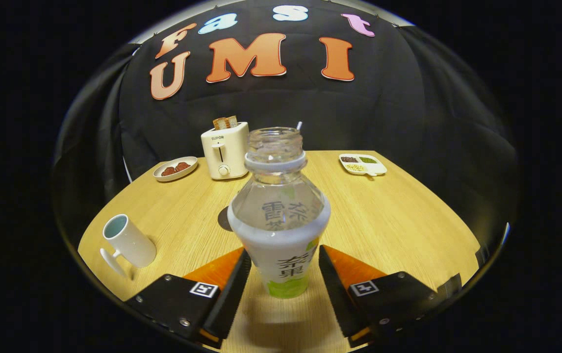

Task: Take the bottle from table, then pour the juice into the cup, finally place the bottle on the coaster

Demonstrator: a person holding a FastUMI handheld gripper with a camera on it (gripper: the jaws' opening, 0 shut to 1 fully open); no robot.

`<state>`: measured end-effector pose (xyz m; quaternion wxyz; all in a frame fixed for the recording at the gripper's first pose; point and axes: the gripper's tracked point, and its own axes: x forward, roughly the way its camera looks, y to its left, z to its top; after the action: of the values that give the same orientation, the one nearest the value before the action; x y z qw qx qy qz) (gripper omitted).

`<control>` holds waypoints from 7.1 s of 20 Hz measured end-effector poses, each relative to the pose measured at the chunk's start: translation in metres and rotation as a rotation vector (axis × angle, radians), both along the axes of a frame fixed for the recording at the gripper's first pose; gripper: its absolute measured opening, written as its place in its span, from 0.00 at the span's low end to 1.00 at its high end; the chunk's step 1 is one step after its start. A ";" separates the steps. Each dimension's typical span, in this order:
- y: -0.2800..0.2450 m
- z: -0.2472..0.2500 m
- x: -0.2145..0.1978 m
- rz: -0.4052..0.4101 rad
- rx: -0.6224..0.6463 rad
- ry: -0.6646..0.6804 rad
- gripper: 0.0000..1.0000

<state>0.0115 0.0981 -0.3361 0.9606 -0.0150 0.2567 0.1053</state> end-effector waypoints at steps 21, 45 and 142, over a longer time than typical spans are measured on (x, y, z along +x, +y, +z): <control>0.032 0.088 -0.011 0.127 -0.430 -0.112 0.54; 0.152 0.085 -0.007 0.457 -1.078 -0.307 0.54; 0.200 0.112 0.027 0.839 -1.869 -0.700 0.54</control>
<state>0.0387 0.2977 -0.2240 0.4765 -0.8574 -0.0787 0.1781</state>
